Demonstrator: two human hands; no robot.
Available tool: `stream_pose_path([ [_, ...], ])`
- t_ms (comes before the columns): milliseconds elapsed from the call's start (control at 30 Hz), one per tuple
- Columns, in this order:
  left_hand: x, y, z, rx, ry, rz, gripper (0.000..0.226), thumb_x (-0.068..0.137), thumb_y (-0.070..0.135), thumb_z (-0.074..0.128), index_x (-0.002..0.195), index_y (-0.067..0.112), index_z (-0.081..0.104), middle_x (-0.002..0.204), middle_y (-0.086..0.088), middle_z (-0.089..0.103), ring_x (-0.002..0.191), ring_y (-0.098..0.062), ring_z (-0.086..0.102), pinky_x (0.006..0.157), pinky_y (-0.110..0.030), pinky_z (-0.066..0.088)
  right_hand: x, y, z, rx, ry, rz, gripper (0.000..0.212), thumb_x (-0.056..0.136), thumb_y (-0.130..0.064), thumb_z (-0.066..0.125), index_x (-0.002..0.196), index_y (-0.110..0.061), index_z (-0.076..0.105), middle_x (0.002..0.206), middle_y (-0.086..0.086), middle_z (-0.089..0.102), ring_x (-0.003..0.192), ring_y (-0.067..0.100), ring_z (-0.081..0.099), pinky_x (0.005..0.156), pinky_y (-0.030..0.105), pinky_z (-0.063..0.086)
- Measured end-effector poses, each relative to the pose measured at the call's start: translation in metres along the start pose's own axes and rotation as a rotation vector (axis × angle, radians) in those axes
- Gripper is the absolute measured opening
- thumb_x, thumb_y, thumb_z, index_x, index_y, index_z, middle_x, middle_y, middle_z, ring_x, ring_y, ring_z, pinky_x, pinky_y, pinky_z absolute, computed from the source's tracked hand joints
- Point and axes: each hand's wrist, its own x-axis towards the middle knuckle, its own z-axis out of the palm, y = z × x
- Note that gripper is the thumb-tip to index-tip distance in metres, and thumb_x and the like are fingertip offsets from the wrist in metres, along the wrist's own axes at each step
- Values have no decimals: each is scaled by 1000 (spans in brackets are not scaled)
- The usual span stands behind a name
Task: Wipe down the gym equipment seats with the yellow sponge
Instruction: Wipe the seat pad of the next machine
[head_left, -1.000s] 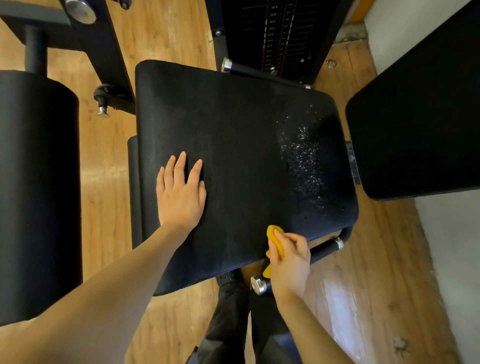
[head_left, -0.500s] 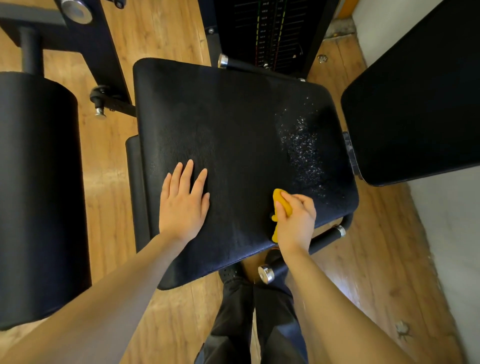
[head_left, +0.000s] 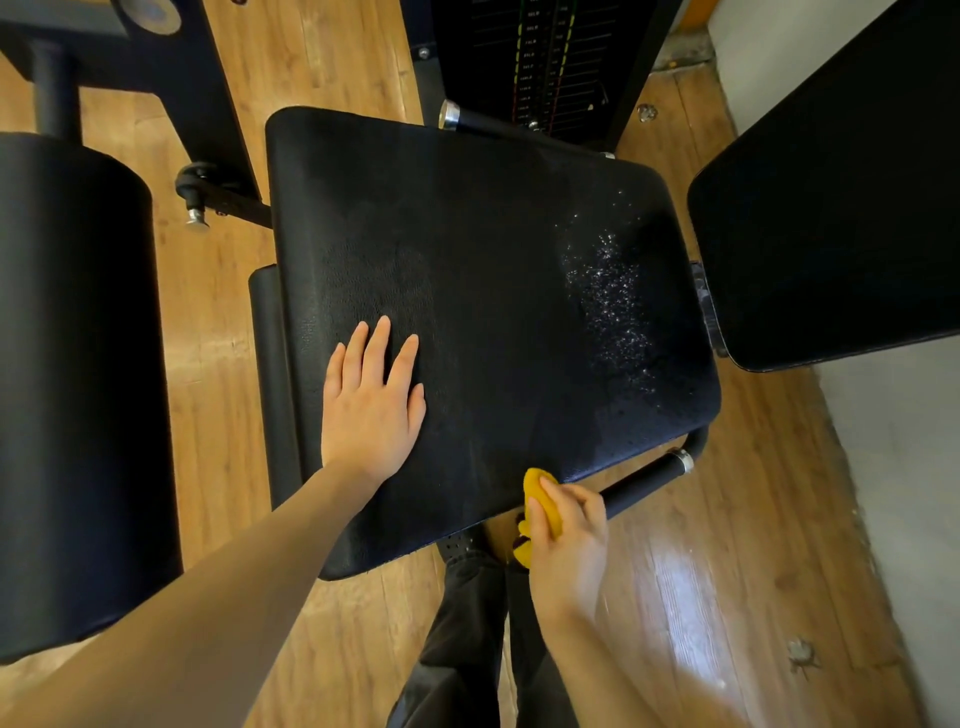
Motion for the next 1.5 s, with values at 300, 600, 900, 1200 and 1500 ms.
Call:
stream_pose_path([
  [300,-1,0,-1,14,1,4,50,99,38,38,146,20,38,156,-12,29,146,-32,20,119,-47,14,71,-45,13,-7,4,-85,28,93,-19,61,120,-15,66,117,-4,48,99,17,55,64,1,42],
  [600,-1,0,0,0,18,3,50,97,36,44,144,18,42,154,-13,32,144,-34,24,118,-49,17,-9,-21,17,-28,-5,-84,30,84,-19,72,114,-19,69,111,-6,53,92,15,62,68,5,45],
  [900,1,-1,2,7,19,0,50,97,37,44,144,20,42,154,-12,32,144,-32,24,118,-48,17,29,-48,13,12,23,-98,27,90,-15,66,116,-13,68,111,-8,44,99,13,52,67,0,39],
  [1200,0,-1,2,4,20,2,49,99,38,41,145,21,40,155,-11,30,145,-32,22,118,-47,14,51,-53,29,-10,8,-63,29,93,-21,61,122,-19,65,115,-8,44,99,21,56,62,6,48],
  [1500,0,-2,1,-14,42,12,49,97,36,45,143,20,44,153,-12,34,144,-33,25,118,-48,17,-43,-33,33,75,27,4,29,85,-30,64,114,-27,67,111,-19,42,95,19,62,72,35,59],
])
